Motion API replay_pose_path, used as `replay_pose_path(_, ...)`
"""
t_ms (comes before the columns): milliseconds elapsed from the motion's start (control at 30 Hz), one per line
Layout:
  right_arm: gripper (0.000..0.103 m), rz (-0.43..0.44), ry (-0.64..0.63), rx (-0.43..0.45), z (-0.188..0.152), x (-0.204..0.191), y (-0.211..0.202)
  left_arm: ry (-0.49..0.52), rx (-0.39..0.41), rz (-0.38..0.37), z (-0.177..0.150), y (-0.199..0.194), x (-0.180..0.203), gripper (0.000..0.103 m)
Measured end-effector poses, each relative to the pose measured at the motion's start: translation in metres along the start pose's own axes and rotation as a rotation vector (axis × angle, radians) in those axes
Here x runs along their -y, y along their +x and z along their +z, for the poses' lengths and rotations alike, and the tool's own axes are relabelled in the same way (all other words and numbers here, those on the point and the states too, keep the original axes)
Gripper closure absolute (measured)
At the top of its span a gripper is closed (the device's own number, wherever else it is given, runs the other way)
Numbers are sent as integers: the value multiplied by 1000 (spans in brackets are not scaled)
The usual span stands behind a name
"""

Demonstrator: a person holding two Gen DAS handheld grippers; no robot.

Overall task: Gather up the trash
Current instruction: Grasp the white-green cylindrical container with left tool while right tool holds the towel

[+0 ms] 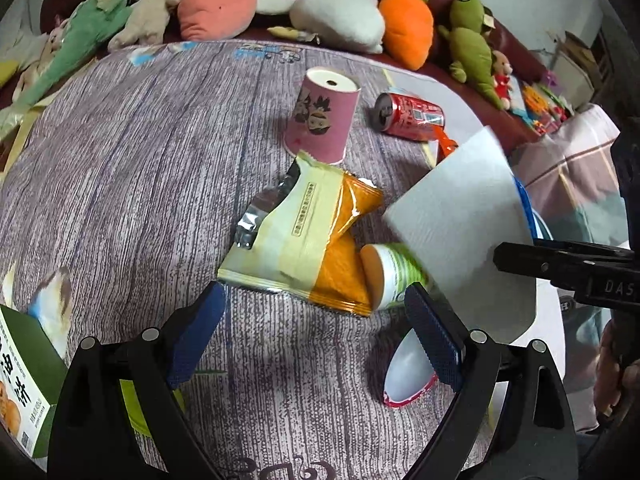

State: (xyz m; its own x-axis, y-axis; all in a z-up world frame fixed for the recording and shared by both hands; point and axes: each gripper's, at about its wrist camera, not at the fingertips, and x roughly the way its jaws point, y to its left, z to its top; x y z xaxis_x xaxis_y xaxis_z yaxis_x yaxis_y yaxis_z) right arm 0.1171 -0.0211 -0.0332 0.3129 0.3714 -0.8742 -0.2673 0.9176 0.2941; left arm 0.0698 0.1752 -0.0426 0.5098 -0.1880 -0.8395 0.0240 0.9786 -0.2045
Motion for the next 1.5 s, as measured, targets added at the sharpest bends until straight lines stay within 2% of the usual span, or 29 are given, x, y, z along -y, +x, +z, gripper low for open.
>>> replay_pose_path(133, 55, -33, -26, 38, 0, -3, -8, -9, -7, -11, -1, 3, -3, 12)
replay_pose_path(167, 66, -47, -50, 41, 0, -7, -7, -10, -8, -15, -1, 3, -4, 12)
replay_pose_path(233, 74, -46, -67, 11, 0, -10, 0, -7, -10, -22, -1, 5, -2, 12)
replay_pose_path(333, 74, -46, -67, 5, 2, -14, 5, -1, -6, -25, -2, 5, -2, 12)
replay_pose_path(400, 61, -39, -90, 1, 5, -23, 9, -8, -5, -17, -5, 5, -7, 12)
replay_pose_path(433, 50, -40, -102, -2, 7, -27, 11, -17, -4, -14, -6, 5, -11, 12)
replay_pose_path(467, 47, -50, -129, -1, 9, -33, 15, -30, -2, -13, -7, 4, -16, 12)
replay_pose_path(700, 48, -155, -270, 12, 15, -54, 46, -140, -6, -11, -12, 4, -54, 12)
replay_pose_path(767, 58, -164, -295, 17, 16, -57, 49, -147, -9, -14, -11, 5, -56, 12)
replay_pose_path(833, 60, -174, -322, 15, 18, -60, 49, -139, -8, -17, -11, 6, -55, 12)
replay_pose_path(1000, 59, -156, -380, 32, 24, -72, 40, -144, 4, -25, -10, 7, -57, 12)
replay_pose_path(1167, 58, -121, -438, -56, 17, -81, 62, -189, 0, -26, -12, 9, -71, 12)
replay_pose_path(1233, 59, -124, -444, -34, 14, -79, 62, -189, -9, -20, -14, 10, -72, 12)
replay_pose_path(1267, 69, -120, -429, -28, 14, -77, 61, -187, -13, -19, -14, 11, -72, 12)
replay_pose_path(1333, 98, -105, -389, -22, 16, -74, 53, -178, -18, -21, -14, 12, -70, 12)
replay_pose_path(1500, 99, -61, -335, -3, 16, -66, 29, -89, -1, -37, -7, 7, -48, 12)
